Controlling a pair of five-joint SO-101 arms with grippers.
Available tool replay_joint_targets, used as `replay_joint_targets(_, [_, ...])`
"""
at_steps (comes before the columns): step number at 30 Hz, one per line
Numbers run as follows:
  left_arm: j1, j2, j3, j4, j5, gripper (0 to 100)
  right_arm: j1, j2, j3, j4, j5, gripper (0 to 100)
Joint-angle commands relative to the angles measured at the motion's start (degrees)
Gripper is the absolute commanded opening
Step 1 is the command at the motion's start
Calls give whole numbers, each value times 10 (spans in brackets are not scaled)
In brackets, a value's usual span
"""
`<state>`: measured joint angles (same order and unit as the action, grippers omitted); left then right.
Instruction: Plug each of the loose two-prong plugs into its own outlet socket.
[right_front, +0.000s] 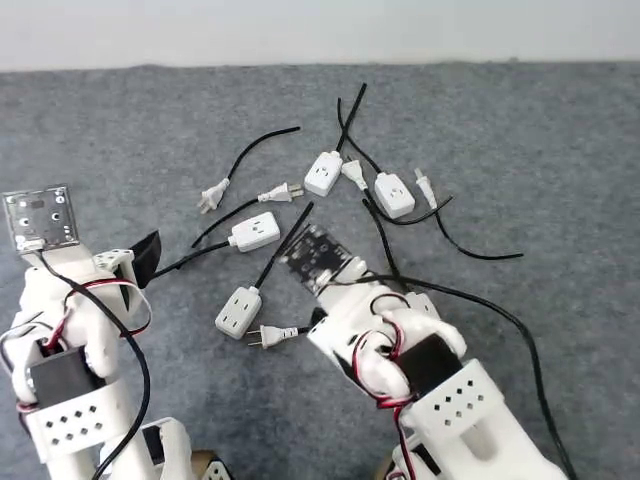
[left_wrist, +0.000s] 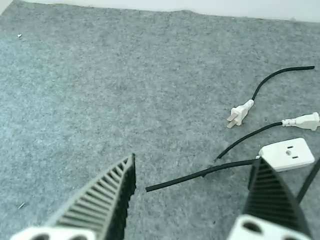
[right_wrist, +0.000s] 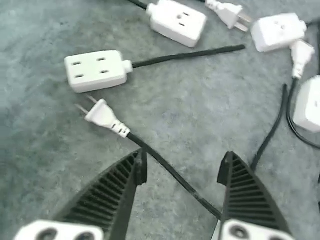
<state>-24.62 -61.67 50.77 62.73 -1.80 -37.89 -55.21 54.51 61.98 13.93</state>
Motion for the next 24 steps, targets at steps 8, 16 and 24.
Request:
replay_joint_targets(8, [1, 4, -5, -15, -7, 351, -113, 9, -30, 27, 62, 246])
replay_joint_targets(16, [-12, 3, -4, -16, -17, 351, -140, 115, -28, 53, 190, 246])
replay_joint_targets(24, [-36, 4, -5, -18, -22, 351, -144, 204, -38, 4, 214, 246])
